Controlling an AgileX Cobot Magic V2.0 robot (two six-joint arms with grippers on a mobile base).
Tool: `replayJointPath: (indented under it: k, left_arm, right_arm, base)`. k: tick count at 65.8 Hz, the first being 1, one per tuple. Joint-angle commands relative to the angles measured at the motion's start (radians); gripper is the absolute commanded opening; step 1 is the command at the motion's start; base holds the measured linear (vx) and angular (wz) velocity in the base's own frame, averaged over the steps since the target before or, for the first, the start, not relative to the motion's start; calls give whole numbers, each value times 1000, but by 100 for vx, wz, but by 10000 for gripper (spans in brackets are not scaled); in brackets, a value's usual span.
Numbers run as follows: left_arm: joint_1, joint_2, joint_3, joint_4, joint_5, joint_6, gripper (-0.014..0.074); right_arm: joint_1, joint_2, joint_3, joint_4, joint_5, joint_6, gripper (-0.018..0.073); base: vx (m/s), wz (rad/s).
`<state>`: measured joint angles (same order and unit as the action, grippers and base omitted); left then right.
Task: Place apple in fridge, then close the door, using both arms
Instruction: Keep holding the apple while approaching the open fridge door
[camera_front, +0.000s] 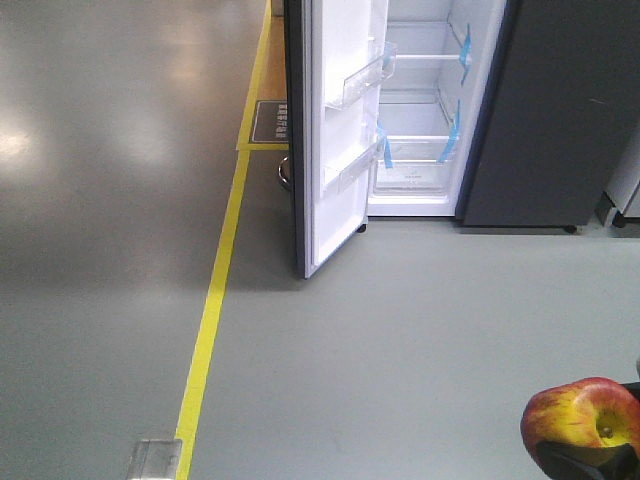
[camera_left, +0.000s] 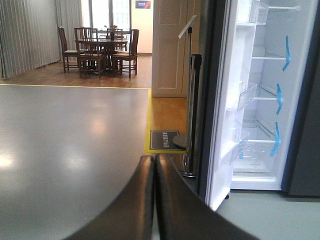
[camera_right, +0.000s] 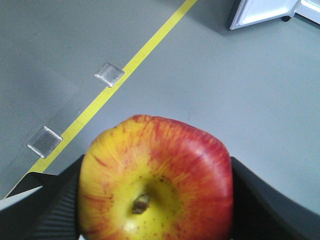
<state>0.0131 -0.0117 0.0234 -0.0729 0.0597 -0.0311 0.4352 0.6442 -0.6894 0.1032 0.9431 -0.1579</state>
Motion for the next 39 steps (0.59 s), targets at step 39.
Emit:
replayJointPath:
  k: [39]
  left_arm:
    - [-1,-15,30,-4,-74,-8,-6]
  right_arm:
    - [-3,-1,-27,3,-65,-3,357]
  base:
    - [17,1]
